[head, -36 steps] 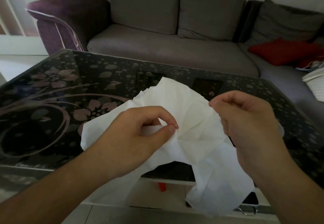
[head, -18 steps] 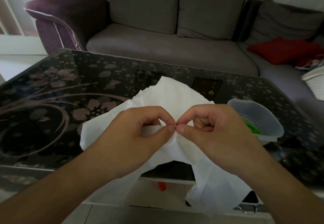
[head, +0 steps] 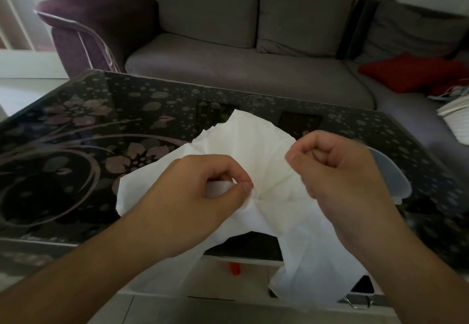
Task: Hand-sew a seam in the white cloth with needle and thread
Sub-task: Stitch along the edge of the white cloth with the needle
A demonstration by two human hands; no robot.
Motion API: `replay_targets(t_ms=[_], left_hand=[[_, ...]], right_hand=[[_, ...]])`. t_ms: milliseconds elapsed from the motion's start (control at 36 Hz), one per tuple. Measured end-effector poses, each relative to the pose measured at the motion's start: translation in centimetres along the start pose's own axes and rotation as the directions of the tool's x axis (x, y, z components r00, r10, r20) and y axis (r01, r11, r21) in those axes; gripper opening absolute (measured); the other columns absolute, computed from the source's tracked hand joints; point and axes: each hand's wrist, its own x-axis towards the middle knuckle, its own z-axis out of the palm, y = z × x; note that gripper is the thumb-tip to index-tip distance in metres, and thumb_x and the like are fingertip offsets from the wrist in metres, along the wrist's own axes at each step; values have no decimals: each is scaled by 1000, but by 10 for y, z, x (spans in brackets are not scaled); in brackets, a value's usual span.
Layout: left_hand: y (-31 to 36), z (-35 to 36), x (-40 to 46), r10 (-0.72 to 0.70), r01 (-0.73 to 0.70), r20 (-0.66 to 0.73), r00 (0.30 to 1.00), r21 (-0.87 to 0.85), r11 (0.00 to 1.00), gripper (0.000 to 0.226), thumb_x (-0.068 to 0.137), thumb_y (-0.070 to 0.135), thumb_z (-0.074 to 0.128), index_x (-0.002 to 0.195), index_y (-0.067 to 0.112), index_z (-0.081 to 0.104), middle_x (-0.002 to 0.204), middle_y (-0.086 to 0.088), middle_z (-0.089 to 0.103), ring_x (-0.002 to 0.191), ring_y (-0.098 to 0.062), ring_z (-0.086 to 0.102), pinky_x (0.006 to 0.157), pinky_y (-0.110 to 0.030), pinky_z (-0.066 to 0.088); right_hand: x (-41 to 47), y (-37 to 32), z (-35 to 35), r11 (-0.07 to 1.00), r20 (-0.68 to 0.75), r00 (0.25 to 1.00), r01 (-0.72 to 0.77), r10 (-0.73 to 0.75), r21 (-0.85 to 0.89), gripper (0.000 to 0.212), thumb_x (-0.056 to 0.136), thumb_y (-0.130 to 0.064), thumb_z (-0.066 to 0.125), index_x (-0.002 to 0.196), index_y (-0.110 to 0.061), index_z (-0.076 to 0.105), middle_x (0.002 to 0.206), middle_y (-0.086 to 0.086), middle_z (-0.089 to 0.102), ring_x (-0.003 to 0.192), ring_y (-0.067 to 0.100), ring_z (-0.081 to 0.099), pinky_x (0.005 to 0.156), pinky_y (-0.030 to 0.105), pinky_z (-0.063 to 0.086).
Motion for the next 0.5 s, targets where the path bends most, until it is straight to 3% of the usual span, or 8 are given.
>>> replay_targets(t_ms=[139,250,333,417,500], left_hand=[[-2,0,0,7,-7,-17,1000,-6,1000,11,94,33,69,88,39,76,89,24,73,91,1,68,74,-8,47],[-3,0,-1,9,-9,-23,1000,-5,1000,12,95,32,70,87,38,76,84,23,73,87,0,68,72,-6,45],[-3,0,-1,16,-16,-27,1000,-8,1000,11,95,35,69,87,39,76,77,16,70,78,-4,66,65,-8,44],[-2,0,-1,26,-26,-29,999,-12,1000,10,95,34,70,88,39,76,74,13,69,74,-6,64,64,-9,43],[0,0,-1,21,-21,-21,1000,-15,1000,11,95,32,70,87,38,76,73,16,69,74,-3,64,65,-8,43]], right_hand=[[3,3,1,999,-136,990,-41,37,-25,10,96,-23,68,88,-29,69,61,0,64,46,3,50,40,11,39],[-2,-4,0,1000,112,994,-1,-1,15,20,95,-17,70,101,-36,68,54,2,50,45,4,43,43,13,39],[-4,-6,4,992,305,946,123,-109,-28,14,93,-19,73,97,-32,73,51,-4,44,46,5,42,49,12,39],[-5,-3,9,978,345,927,190,-148,-91,6,92,-25,74,89,-30,75,49,-6,44,47,6,43,50,11,40],[-3,0,9,969,310,941,191,-136,-155,12,93,-28,73,81,-30,73,49,-7,47,47,5,46,51,9,40]])
